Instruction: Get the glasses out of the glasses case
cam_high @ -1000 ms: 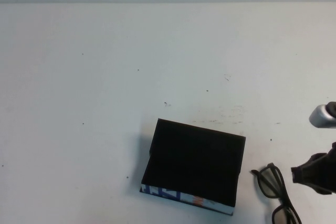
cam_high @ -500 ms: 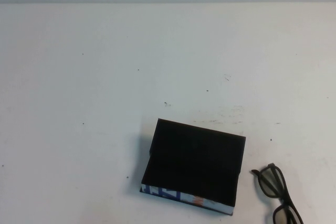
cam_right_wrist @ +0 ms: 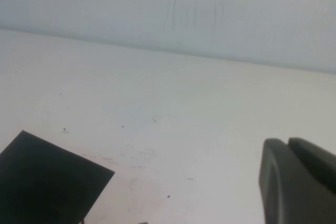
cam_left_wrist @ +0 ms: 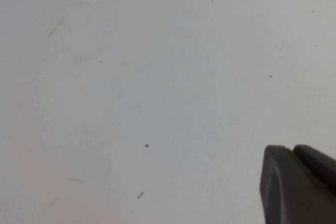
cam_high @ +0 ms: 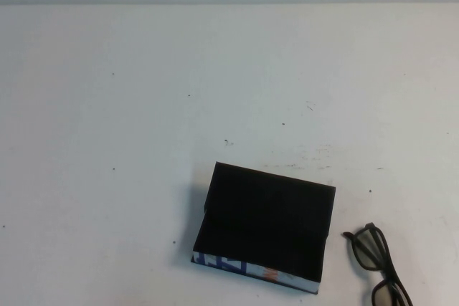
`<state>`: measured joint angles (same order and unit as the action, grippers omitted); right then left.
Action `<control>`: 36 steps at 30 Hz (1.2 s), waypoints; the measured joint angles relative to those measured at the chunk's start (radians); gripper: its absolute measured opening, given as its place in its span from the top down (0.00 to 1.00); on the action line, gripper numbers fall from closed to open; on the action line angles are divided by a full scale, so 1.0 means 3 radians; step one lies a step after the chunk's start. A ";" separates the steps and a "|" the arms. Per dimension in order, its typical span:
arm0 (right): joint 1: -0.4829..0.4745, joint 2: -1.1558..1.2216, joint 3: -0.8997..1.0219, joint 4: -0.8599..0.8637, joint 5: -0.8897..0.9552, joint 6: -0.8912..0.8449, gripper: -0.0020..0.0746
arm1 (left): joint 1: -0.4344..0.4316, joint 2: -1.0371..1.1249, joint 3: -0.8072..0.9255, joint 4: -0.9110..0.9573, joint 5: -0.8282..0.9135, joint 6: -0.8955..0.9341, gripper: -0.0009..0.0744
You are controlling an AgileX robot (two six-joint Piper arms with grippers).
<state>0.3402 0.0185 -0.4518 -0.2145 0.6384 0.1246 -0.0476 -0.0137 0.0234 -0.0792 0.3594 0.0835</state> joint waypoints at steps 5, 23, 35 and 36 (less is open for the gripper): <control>-0.0005 -0.0071 0.0000 0.0000 0.0000 0.0000 0.99 | 0.0000 0.0000 0.0000 0.0000 0.0000 0.0000 0.99; -0.0005 -0.0079 0.0350 0.0033 -0.0288 0.0000 0.99 | 0.0000 0.0000 0.0000 0.0000 0.0000 0.0000 0.99; -0.0005 -0.0098 0.1578 0.0470 -0.1842 0.0000 0.99 | 0.0000 0.0000 0.0000 0.0000 0.0000 0.0000 0.99; -0.0014 -0.0098 0.1585 0.0519 -0.1744 0.0000 0.99 | 0.0000 0.0000 0.0000 0.0000 0.0000 0.0000 0.99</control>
<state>0.3359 -0.0109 0.0236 -0.0586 0.1151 0.1246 -0.0476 -0.0137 0.0234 -0.0792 0.3594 0.0835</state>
